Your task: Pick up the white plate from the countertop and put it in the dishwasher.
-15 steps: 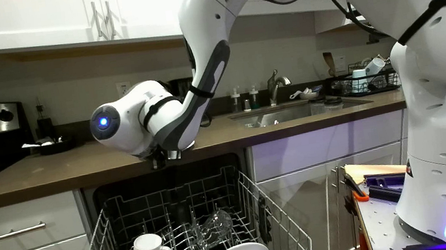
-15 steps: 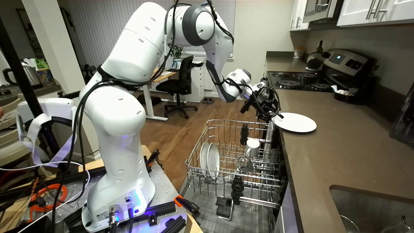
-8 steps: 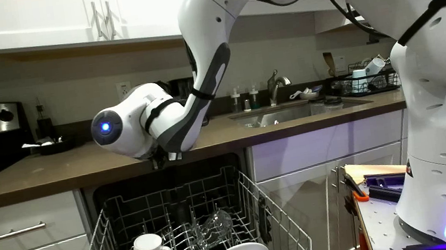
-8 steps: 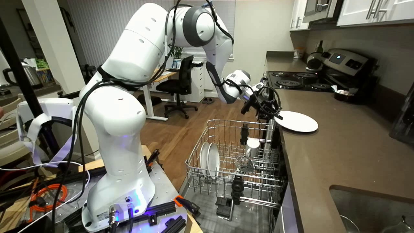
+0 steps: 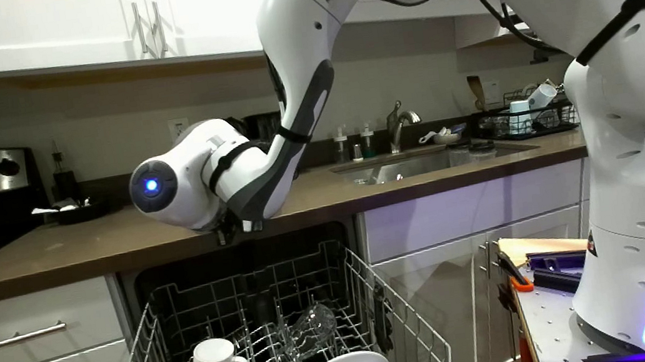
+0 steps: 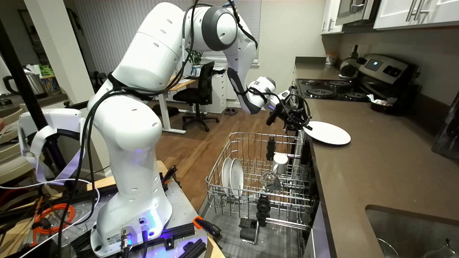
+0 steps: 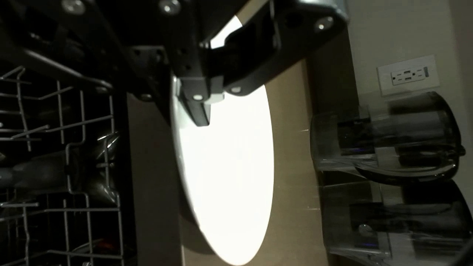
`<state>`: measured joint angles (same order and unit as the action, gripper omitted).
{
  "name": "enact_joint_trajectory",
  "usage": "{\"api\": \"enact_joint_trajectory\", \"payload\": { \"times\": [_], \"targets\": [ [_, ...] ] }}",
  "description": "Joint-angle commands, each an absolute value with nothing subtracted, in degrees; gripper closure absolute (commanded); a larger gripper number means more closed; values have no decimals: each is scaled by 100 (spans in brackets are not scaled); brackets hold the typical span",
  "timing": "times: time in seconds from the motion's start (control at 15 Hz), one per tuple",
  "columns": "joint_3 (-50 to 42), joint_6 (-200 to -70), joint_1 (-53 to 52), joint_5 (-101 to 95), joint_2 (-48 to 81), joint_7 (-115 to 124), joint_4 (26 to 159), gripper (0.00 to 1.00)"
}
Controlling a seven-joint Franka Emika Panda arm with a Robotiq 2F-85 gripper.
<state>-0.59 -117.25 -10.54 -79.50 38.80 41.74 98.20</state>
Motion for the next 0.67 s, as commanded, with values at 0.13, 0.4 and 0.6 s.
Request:
{"api": "enact_joint_trajectory", "payload": {
  "times": [0.13, 0.4, 0.6],
  "targets": [
    [12, -11399, -1118, -8188, 3342, 4417, 10337, 93],
    [68, -11220, -1178, -8379, 3012, 4755, 10723, 93],
    [191, -11008, -1213, -8589, 2688, 5047, 11128, 93]
  ]
}}
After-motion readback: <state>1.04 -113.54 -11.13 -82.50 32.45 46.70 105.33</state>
